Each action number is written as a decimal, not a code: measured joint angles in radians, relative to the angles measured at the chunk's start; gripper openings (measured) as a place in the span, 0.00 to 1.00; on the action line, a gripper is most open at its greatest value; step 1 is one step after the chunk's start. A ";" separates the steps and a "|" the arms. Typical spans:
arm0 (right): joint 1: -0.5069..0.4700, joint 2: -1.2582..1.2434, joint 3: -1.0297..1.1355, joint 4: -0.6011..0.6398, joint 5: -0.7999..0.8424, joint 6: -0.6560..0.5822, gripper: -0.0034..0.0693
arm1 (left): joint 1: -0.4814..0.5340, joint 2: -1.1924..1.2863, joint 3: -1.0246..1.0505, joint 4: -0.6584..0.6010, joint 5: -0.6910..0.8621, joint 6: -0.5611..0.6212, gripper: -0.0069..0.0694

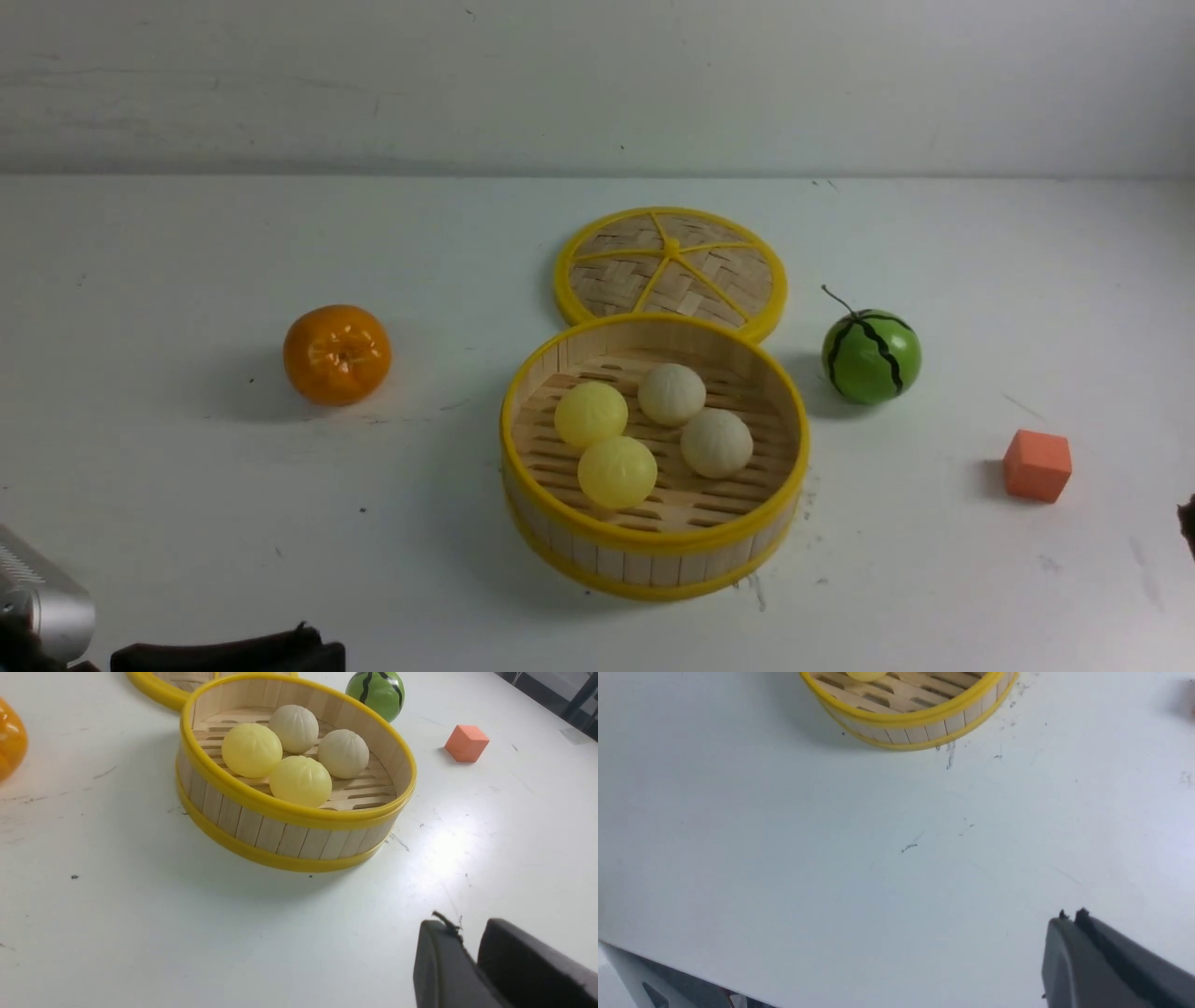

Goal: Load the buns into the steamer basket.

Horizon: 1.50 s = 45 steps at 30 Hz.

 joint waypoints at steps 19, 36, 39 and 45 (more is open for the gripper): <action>-0.543 -0.865 1.143 0.048 -0.845 -0.346 0.02 | 0.000 0.000 0.000 0.000 0.000 0.000 0.28; -0.544 -0.869 1.144 0.144 -0.845 -0.331 0.03 | 0.000 0.001 0.000 0.000 0.000 0.000 0.30; -0.544 -0.869 1.144 0.146 -0.845 -0.331 0.03 | 0.000 0.001 0.000 0.000 0.000 0.000 0.31; -0.544 -0.869 1.144 0.146 -0.845 -0.331 0.03 | 0.000 0.000 0.003 0.007 -0.007 0.007 0.31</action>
